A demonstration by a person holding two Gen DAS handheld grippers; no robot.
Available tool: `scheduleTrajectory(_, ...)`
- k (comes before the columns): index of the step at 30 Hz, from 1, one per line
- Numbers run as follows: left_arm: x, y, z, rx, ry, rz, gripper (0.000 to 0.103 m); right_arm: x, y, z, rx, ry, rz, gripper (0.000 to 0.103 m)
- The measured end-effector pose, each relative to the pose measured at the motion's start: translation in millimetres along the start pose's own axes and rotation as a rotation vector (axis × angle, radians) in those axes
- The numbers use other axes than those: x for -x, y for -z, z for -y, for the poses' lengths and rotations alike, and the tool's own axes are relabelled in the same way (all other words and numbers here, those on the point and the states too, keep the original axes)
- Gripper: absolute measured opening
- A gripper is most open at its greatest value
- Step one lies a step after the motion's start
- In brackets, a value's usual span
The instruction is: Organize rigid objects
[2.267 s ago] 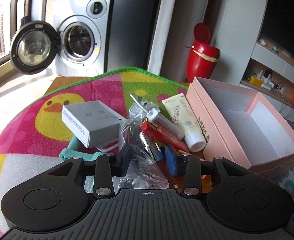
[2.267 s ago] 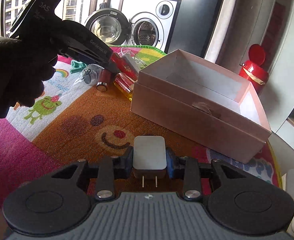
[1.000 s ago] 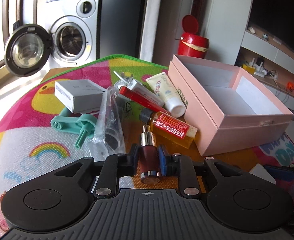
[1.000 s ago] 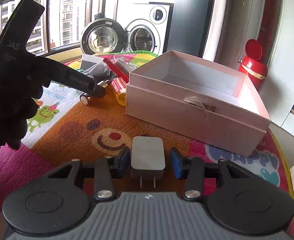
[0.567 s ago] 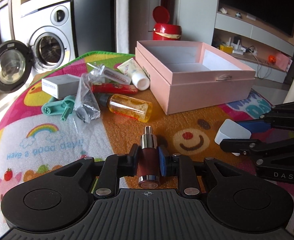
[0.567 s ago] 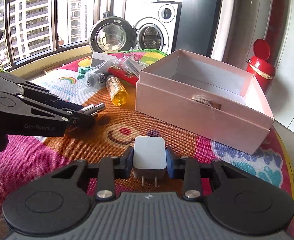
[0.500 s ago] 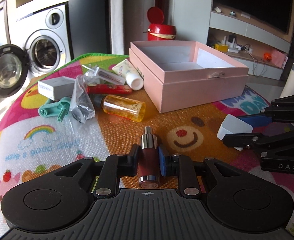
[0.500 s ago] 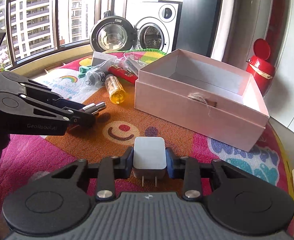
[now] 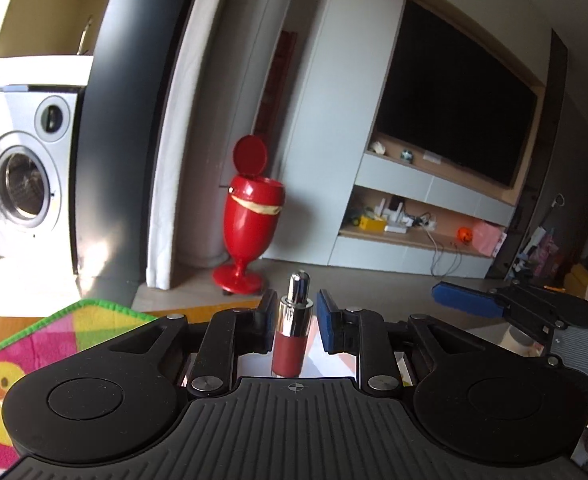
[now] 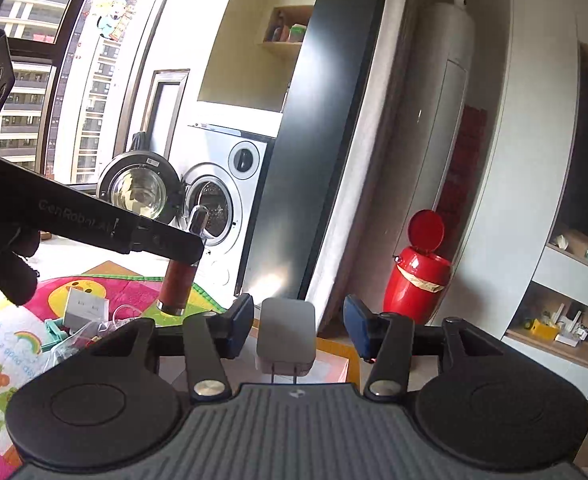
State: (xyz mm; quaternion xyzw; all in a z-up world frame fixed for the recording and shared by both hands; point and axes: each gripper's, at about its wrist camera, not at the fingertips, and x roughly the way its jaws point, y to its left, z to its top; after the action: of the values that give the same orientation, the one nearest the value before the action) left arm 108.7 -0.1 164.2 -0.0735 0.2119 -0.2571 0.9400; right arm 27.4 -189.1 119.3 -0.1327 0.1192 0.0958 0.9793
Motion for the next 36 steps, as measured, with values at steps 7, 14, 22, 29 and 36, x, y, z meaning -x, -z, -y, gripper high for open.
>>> scheduleTrajectory(7,14.7,77.9,-47.2,0.131,-0.277,-0.145,0.025,12.1,87.5,-20.8,-0.023,-0.068,-0.094,0.067)
scheduleTrajectory(14,39.0,124.6,-90.3,0.423,-0.307,-0.181,0.025,-0.2,132.3,-50.5,-0.078,-0.208,-0.283,0.067)
scheduleTrajectory(22,6.0,127.8,-84.7,0.384,-0.383,-0.191,0.025,4.4,132.1,-64.4,-0.061,-0.217,-0.276,0.067)
scheduleTrajectory(29,-14.5,140.8,-66.4,0.191,-0.393,-0.173,0.039,3.2,115.3,-66.7,-0.005,-0.186,-0.251,0.067)
scheduleTrajectory(36,20.7,148.4,-63.8,0.052,-0.344,-0.174,0.019,-9.0,62.9,-89.7,0.079,-0.277,-0.187,0.067)
